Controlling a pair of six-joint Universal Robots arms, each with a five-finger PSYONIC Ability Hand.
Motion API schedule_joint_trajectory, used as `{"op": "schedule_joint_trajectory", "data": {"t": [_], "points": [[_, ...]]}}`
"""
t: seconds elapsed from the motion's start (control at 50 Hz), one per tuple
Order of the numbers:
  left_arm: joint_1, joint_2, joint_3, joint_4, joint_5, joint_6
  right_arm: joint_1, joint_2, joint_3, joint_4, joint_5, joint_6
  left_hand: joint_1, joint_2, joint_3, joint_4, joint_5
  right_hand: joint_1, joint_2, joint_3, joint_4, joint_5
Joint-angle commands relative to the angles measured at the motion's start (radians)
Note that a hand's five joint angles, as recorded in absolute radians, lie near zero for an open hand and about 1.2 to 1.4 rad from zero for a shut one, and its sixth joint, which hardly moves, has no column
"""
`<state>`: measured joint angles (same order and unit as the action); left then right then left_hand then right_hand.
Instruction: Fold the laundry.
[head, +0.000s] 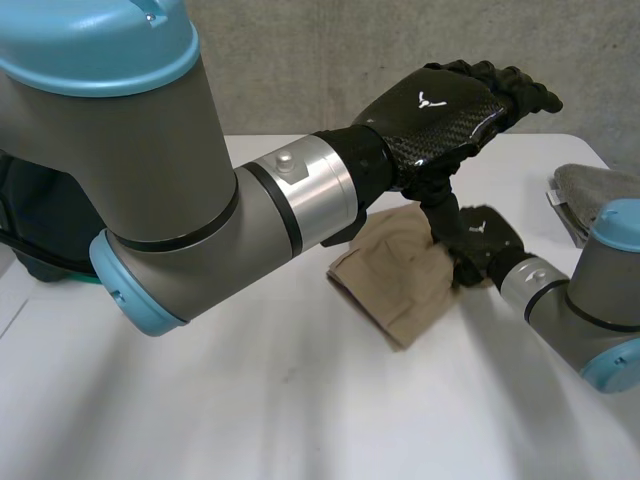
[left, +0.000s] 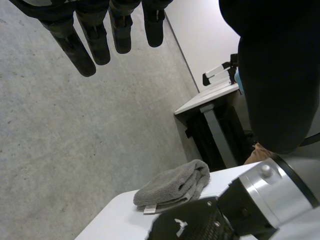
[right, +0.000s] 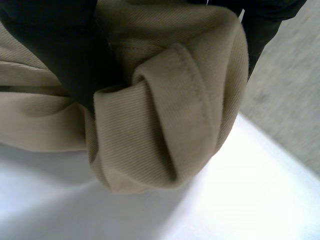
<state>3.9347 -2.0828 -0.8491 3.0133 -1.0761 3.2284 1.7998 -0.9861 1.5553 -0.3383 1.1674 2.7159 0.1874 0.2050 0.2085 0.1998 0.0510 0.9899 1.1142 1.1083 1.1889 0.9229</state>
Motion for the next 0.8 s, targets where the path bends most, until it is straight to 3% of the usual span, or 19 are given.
{"op": "schedule_joint_trajectory", "data": {"t": [0.02, 0.22, 0.44, 0.64, 0.8], "points": [[0.005, 0.02, 0.01, 0.003, -0.002, -0.001, -0.066, 0.003, -0.061, -0.192, -0.017, 0.068, -0.013, -0.03, -0.034, -0.025, -0.051, 0.406, 0.282, 0.288, 0.207, 0.299], [0.008, 0.049, 0.031, 0.004, -0.008, -0.013, -0.262, 0.154, -0.479, -0.087, -0.057, 0.338, -0.013, -0.03, -0.034, -0.025, -0.051, 0.406, 0.282, 0.288, 0.207, 0.299], [0.006, 0.038, 0.03, 0.004, -0.008, -0.016, -0.433, 0.441, -0.912, 0.111, -0.095, 0.367, -0.013, -0.03, -0.034, -0.025, -0.051, 0.406, 0.282, 0.288, 0.207, 0.299], [0.012, 0.017, 0.01, 0.006, -0.008, -0.013, -0.537, 0.618, -0.994, 0.105, -0.111, 0.347, -0.013, -0.03, -0.034, -0.025, -0.051, 0.406, 0.282, 0.288, 0.207, 0.299], [0.026, 0.009, 0.005, 0.006, -0.007, -0.012, -0.591, 0.583, -0.92, 0.076, -0.086, 0.329, -0.013, -0.03, -0.034, -0.025, -0.051, 0.406, 0.282, 0.288, 0.207, 0.299]]}}
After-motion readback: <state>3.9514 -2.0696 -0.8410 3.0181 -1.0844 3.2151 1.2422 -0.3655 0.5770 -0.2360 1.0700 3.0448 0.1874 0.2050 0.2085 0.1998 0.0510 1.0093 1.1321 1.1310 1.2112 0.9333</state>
